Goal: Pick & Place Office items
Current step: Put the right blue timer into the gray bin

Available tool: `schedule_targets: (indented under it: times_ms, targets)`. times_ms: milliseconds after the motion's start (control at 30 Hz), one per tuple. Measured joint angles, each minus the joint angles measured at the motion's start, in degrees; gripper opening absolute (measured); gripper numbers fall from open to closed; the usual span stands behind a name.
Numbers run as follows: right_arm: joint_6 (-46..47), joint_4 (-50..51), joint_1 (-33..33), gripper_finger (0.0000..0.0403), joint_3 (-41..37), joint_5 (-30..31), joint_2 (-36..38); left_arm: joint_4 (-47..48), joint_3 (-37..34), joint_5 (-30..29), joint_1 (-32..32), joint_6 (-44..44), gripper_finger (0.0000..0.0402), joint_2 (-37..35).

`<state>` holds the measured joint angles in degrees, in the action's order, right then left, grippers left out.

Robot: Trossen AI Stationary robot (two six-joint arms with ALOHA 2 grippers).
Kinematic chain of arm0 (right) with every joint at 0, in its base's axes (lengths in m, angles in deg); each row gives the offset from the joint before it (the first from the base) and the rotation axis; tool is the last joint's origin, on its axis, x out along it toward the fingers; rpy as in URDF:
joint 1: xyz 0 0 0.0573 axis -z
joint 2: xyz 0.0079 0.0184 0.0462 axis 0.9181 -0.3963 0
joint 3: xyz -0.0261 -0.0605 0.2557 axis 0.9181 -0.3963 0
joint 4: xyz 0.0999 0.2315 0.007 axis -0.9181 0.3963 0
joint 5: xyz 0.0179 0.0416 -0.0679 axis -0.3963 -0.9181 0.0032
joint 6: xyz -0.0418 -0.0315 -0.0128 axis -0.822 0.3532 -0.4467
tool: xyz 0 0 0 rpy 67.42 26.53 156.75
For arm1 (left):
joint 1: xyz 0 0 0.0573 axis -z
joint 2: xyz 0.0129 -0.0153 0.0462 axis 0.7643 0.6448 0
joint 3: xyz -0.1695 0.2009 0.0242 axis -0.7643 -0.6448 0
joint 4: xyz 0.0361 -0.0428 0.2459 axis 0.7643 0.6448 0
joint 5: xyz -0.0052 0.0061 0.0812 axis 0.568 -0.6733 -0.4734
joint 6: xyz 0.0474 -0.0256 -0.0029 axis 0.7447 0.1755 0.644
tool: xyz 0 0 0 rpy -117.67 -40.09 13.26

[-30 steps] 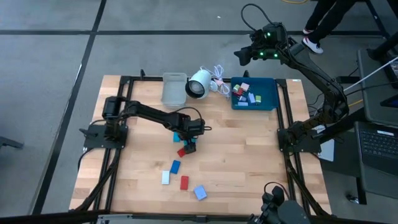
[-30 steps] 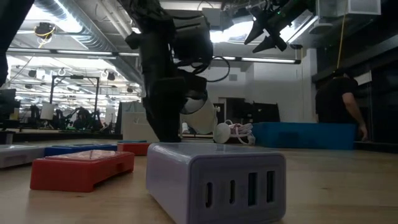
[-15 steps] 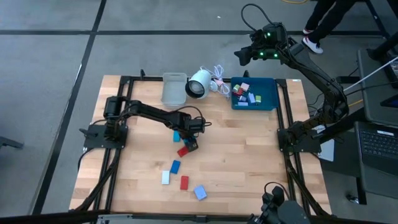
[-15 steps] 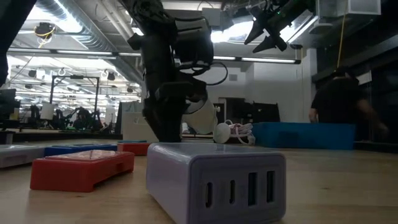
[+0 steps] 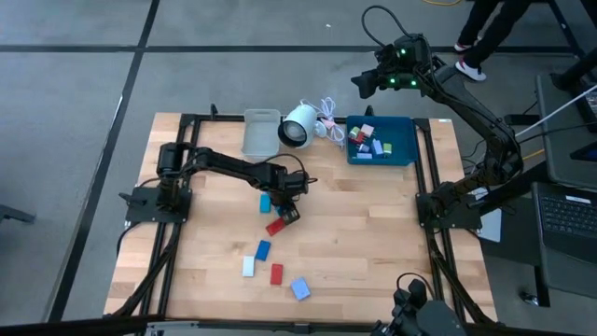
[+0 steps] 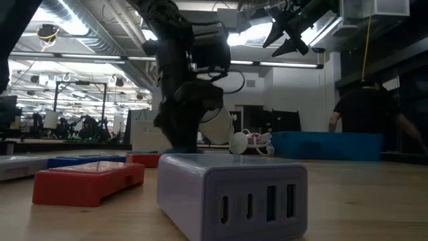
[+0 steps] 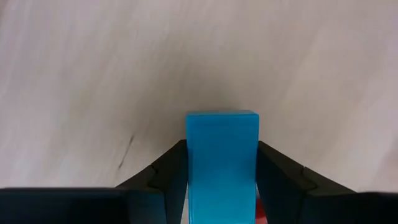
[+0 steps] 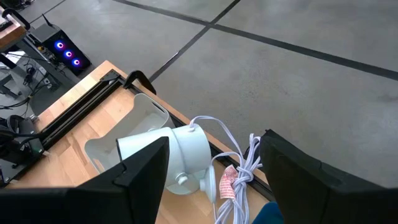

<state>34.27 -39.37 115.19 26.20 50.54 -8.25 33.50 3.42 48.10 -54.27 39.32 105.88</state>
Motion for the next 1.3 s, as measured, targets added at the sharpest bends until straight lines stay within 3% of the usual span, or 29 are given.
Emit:
schedule_targets:
  times_ms: [333, 633, 767, 900, 1067, 1300]
  targets:
    - [0.00, -0.01, 0.00, 0.0256, 0.00, -0.04, 0.00, 1.02, 5.37, 0.03, -7.41, 0.76, 0.0150, -8.16]
    - [-0.20, 0.00, 0.00, 0.0256, 0.00, -0.17, 0.00, 7.00, 6.67, -5.50, -18.11, 2.27, 0.0150, -25.53]
    - [-0.20, -0.01, 0.00, 0.0256, 0.00, -0.15, 0.00, 12.41, 6.45, -9.53, -24.47, 5.72, 0.0150, -29.75]
    - [-0.07, -0.02, 0.00, 0.0256, 0.00, -0.15, 0.00, 13.85, 3.87, -7.52, -30.72, 10.58, 0.0150, -29.39]
    - [1.11, -0.01, 0.00, 0.0256, 0.00, -0.13, 0.00, 6.74, -0.39, -4.11, -37.50, 14.20, 0.0150, -25.57]
    - [1.53, 0.00, 0.00, 0.0255, 0.00, -0.14, 0.00, -0.62, -2.08, 0.74, -44.12, 16.49, 0.0151, -15.12]
